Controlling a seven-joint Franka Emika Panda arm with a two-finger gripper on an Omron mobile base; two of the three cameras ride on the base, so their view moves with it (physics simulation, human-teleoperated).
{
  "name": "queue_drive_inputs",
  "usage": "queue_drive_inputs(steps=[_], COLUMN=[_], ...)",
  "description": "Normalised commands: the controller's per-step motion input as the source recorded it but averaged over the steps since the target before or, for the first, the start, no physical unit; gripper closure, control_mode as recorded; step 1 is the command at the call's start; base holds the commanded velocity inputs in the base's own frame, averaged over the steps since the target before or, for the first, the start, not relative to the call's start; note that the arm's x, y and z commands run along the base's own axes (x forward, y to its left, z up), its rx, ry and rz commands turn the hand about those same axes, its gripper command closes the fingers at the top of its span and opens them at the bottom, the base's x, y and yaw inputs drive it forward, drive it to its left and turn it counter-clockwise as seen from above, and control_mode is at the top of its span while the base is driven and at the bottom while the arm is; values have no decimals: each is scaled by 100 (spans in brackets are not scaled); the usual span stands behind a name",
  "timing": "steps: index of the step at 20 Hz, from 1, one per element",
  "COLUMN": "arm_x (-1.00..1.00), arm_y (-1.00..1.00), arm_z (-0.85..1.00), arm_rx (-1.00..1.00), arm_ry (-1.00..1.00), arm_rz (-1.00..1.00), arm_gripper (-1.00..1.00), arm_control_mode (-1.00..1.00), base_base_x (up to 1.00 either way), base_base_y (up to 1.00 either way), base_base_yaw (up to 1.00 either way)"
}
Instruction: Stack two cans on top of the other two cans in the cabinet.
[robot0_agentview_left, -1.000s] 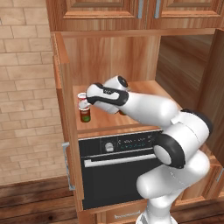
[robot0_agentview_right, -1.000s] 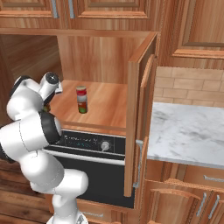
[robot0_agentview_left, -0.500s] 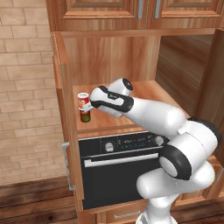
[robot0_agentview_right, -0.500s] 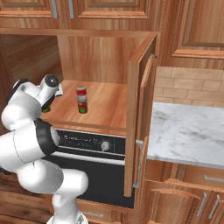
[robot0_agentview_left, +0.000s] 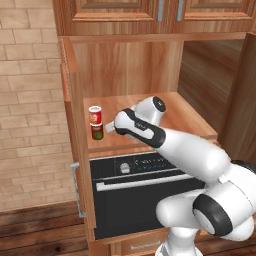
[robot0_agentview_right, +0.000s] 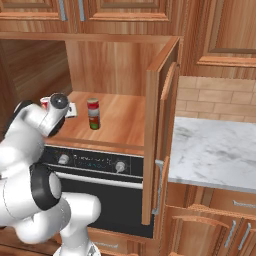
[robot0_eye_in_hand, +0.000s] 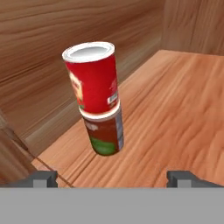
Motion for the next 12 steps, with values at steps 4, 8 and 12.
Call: queue_drive_inputs(steps=[4, 8, 12], arm_x=[-43, -52, -50], arm_y=[-40, -43, -46], arm_z=[5, 11, 21], arm_rx=[0, 0, 0], arm_ry=[6, 9, 19], arm_rz=[-23, -22, -17], arm_gripper=[-100, -100, -100], arm_control_mode=[-100, -100, -100], base_base_x=[0, 0, 0], base_base_y=[0, 0, 0], base_base_yaw=[0, 0, 0])
